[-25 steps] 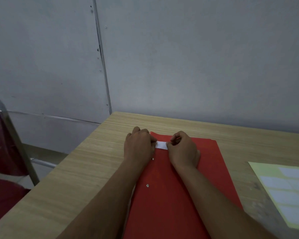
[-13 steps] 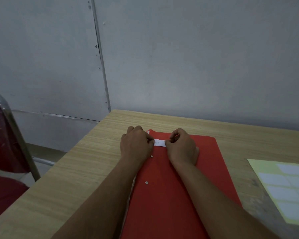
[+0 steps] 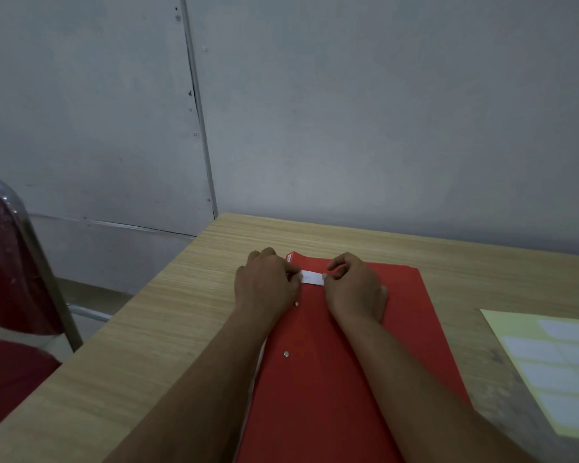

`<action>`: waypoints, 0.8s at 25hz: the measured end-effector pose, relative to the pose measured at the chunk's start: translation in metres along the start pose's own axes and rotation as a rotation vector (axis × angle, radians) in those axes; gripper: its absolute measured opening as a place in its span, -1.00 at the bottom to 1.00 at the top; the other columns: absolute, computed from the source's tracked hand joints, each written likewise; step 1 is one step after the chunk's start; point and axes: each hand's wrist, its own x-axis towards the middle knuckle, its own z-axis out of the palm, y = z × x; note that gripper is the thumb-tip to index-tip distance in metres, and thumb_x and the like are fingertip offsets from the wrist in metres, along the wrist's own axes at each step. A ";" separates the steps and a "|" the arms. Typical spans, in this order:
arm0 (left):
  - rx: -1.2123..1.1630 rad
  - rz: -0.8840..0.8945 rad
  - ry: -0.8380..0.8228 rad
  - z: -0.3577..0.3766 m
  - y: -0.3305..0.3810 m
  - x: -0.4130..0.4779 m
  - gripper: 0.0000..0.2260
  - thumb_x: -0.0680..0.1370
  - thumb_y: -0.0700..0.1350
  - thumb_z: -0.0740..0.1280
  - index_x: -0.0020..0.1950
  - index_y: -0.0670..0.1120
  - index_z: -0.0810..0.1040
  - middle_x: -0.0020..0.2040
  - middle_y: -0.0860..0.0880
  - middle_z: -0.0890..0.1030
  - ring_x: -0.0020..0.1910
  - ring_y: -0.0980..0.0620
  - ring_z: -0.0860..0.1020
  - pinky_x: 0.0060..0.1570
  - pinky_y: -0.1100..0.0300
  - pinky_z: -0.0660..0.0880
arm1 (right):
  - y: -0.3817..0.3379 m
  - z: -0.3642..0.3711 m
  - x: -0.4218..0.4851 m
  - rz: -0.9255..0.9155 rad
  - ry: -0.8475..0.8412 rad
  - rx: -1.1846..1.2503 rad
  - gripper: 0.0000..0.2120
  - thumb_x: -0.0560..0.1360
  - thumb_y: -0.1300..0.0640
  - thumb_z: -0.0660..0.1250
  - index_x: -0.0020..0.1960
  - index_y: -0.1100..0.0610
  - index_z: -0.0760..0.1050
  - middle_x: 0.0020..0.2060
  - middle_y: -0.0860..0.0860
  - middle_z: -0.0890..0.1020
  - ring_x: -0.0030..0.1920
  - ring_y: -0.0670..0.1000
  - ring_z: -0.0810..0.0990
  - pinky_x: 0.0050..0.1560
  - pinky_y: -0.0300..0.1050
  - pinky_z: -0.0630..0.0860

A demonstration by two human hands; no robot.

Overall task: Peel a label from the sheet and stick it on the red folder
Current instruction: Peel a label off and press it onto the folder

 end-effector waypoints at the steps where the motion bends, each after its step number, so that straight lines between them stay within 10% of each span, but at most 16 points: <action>1: 0.005 0.015 -0.009 0.000 0.000 0.001 -0.77 0.53 0.10 0.30 0.12 0.15 0.67 -0.07 0.02 0.52 0.04 -0.03 0.46 -0.07 0.01 0.48 | -0.001 0.000 0.000 -0.007 -0.004 -0.025 -0.89 0.45 0.11 0.35 -0.12 -0.09 0.61 -0.20 -0.15 0.67 -0.01 -0.02 0.61 0.01 -0.06 0.32; 9: 0.060 0.102 -0.140 -0.001 0.001 0.002 -0.62 0.55 0.17 0.11 0.22 0.17 0.62 0.02 -0.01 0.45 0.11 -0.03 0.38 0.00 0.02 0.46 | 0.007 -0.005 -0.020 -0.293 -0.149 -0.383 -0.68 0.57 -0.10 0.18 0.28 -0.29 0.52 0.15 -0.10 0.43 0.20 0.04 0.35 0.07 0.02 0.24; 20: 0.167 0.141 -0.156 -0.012 -0.004 -0.004 -0.61 0.51 0.18 0.21 0.28 0.16 0.58 0.00 0.04 0.48 0.11 0.01 0.40 0.02 0.03 0.45 | 0.013 -0.019 -0.020 -0.270 -0.126 -0.443 -0.59 0.55 -0.29 0.18 0.33 -0.23 0.53 0.23 -0.08 0.46 0.23 0.05 0.38 0.17 0.01 0.38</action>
